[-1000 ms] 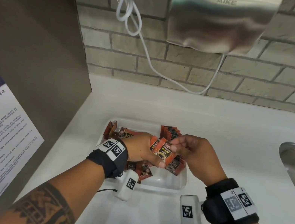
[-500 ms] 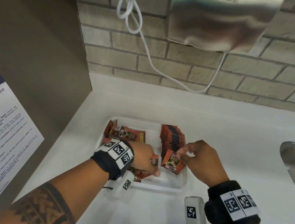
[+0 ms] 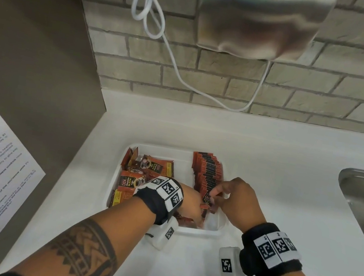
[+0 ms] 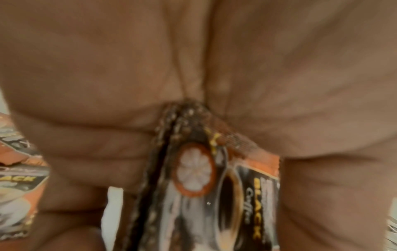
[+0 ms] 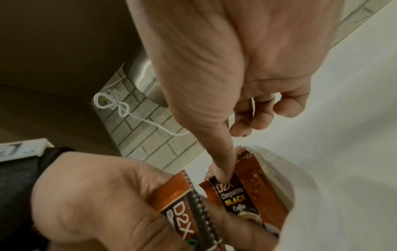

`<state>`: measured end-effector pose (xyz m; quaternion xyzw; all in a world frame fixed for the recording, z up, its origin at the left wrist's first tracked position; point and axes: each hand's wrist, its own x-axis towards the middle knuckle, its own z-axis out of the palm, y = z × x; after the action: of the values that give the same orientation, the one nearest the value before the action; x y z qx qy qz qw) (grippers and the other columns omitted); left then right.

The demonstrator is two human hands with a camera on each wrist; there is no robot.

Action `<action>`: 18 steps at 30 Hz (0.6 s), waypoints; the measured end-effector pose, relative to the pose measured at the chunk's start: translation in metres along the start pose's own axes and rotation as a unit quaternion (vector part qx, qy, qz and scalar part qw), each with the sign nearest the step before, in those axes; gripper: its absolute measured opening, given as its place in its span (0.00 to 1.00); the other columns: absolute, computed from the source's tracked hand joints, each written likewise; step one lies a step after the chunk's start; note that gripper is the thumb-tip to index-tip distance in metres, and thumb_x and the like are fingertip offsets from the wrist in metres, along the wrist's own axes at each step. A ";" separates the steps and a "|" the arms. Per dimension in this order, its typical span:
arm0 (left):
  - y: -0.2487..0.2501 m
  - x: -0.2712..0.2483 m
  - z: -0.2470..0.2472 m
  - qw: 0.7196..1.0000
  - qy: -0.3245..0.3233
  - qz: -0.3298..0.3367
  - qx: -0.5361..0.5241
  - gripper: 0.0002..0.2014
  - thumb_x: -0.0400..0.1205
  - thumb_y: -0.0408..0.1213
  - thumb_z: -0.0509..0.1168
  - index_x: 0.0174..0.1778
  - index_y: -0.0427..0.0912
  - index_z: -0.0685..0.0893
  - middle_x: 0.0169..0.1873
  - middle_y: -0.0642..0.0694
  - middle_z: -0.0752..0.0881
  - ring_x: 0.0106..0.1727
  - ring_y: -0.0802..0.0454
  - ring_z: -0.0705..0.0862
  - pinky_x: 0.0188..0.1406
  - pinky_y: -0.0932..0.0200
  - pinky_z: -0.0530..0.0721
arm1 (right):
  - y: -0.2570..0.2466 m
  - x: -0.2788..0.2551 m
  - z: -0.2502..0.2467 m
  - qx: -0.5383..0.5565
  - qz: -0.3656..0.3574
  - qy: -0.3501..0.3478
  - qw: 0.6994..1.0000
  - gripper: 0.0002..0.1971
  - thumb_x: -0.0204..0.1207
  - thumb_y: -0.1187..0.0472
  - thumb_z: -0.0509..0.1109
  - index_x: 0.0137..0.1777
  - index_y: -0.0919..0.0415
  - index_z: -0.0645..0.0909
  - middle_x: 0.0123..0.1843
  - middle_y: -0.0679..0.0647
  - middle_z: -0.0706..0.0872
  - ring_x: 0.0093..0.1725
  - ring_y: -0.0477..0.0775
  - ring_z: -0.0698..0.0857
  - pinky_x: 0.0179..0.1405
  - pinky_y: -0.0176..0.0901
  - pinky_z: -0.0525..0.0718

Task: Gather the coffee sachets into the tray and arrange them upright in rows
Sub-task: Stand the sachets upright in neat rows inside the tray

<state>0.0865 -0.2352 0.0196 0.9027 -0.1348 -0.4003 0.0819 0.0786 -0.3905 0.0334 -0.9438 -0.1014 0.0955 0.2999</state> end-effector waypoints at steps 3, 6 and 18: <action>-0.001 0.001 0.000 1.000 -0.007 -0.002 -0.006 0.15 0.82 0.55 0.68 0.49 0.46 0.84 0.44 0.46 0.86 0.46 0.47 0.84 0.47 0.55 0.81 | -0.004 -0.002 -0.002 0.002 -0.008 -0.009 1.000 0.06 0.72 0.67 0.78 0.44 0.57 0.92 0.37 0.40 0.78 0.36 0.38 0.79 0.36 0.18 0.75; -0.002 0.001 0.000 1.000 -0.011 0.002 -0.015 0.15 0.81 0.55 0.69 0.49 0.46 0.84 0.44 0.47 0.87 0.46 0.47 0.84 0.49 0.54 0.83 | -0.005 -0.003 -0.003 0.021 0.000 -0.014 1.000 0.06 0.72 0.70 0.78 0.45 0.59 0.91 0.36 0.43 0.80 0.34 0.38 0.80 0.33 0.17 0.74; -0.006 -0.008 -0.004 0.996 -0.023 0.014 -0.080 0.11 0.83 0.44 0.69 0.53 0.41 0.89 0.38 0.49 0.89 0.35 0.53 0.84 0.38 0.61 0.82 | -0.002 -0.001 -0.006 0.051 0.000 0.002 0.999 0.07 0.72 0.69 0.79 0.45 0.57 0.91 0.40 0.46 0.83 0.39 0.43 0.83 0.33 0.23 0.75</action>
<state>0.0851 -0.2271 0.0267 0.8819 -0.1167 -0.4292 0.1563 0.0789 -0.3925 0.0392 -0.9273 -0.0962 0.0988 0.3479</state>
